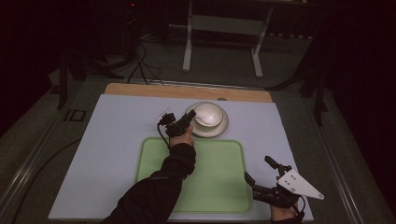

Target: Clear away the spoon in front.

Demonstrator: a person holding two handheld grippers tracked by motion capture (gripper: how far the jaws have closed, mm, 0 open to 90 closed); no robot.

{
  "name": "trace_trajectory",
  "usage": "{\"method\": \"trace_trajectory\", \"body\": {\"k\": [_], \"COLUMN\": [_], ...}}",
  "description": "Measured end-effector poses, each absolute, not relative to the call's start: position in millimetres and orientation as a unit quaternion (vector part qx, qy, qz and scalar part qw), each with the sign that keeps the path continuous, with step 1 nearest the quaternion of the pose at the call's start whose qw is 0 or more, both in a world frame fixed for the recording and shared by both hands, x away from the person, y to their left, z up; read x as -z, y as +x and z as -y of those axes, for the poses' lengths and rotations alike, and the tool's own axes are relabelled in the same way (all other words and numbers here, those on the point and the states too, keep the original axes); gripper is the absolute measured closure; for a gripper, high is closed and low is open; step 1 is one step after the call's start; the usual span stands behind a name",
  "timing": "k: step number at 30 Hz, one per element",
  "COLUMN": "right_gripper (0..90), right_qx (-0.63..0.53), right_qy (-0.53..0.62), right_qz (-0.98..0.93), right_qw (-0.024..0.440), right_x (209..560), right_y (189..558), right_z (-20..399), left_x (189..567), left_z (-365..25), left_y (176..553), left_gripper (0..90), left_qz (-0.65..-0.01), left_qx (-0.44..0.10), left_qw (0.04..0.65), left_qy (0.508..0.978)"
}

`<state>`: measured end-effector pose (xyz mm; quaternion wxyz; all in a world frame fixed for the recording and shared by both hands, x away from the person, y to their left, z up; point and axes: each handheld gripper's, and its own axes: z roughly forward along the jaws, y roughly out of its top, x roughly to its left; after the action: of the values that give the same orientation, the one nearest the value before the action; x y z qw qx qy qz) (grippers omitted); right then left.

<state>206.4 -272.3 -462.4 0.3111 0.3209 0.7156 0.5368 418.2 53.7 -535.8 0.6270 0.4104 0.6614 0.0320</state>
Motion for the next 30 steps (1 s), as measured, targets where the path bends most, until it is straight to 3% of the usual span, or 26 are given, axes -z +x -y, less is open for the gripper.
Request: {"method": "trace_trajectory", "body": {"k": [8, 18, 30], "right_gripper": [13.6, 13.7, 13.6], "right_qx": [-0.538, -0.539, -0.54], "right_qy": [0.321, 0.321, 0.323], "right_qz": [-0.715, -0.715, -0.714], "right_qw": [0.31, 0.309, 0.307], "right_x": [463, 463, 463], "right_y": [207, 207, 208], "right_z": [273, 273, 273], "left_x": [536, 524, 509], "left_z": [-55, -52, -47], "left_y": [420, 420, 420], "left_gripper": [79.6, 83.8, 84.6], "left_qz": [-0.666, -0.652, -0.619], "left_qx": [-0.029, -0.026, -0.031], "left_qw": [0.626, 0.634, 0.636], "left_qy": [0.405, 0.415, 0.46]}}
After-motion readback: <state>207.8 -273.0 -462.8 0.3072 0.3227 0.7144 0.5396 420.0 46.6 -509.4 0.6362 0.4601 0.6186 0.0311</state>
